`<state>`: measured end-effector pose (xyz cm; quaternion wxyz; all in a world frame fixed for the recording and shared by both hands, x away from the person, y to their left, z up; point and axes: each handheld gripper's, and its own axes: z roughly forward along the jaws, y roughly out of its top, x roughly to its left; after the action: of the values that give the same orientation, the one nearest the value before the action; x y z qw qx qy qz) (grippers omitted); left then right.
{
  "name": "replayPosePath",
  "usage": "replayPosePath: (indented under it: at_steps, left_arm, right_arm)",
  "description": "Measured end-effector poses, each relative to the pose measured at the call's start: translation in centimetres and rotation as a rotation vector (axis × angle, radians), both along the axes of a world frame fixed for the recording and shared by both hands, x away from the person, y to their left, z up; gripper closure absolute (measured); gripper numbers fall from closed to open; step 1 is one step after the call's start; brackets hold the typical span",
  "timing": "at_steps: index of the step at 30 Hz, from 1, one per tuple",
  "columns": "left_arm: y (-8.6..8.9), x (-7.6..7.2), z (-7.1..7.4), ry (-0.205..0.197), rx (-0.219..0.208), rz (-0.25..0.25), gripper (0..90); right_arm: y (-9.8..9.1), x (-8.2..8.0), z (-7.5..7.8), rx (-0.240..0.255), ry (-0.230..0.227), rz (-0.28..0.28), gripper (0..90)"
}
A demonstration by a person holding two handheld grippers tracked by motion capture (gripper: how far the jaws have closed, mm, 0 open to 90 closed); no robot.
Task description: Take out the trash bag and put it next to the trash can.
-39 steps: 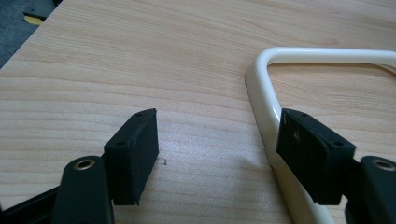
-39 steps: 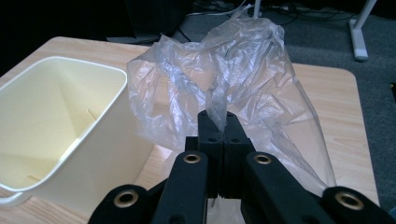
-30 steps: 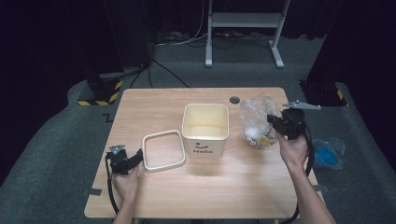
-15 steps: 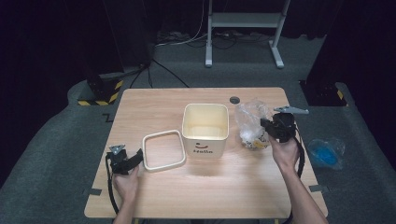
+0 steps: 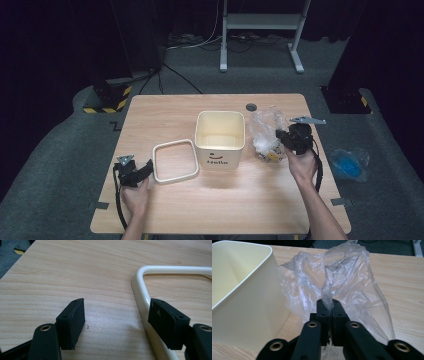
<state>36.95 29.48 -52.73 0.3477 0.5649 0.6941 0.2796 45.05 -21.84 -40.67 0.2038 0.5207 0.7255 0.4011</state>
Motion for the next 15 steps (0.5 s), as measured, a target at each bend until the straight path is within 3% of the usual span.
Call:
replayPosePath:
  at_steps: [8, 15]
  left_arm:
    - [0.0, 0.0, 0.0, 0.002, 0.002, 0.003, 29.4]
    - [0.0, 0.0, 0.0, 0.002, 0.005, 0.003, 29.3]
  right_arm:
    - [-0.2, -0.4, 0.0, 0.014, -0.003, -0.015, 56.7]
    - [-0.6, -1.1, 0.1, 0.016, -0.019, -0.016, 47.0]
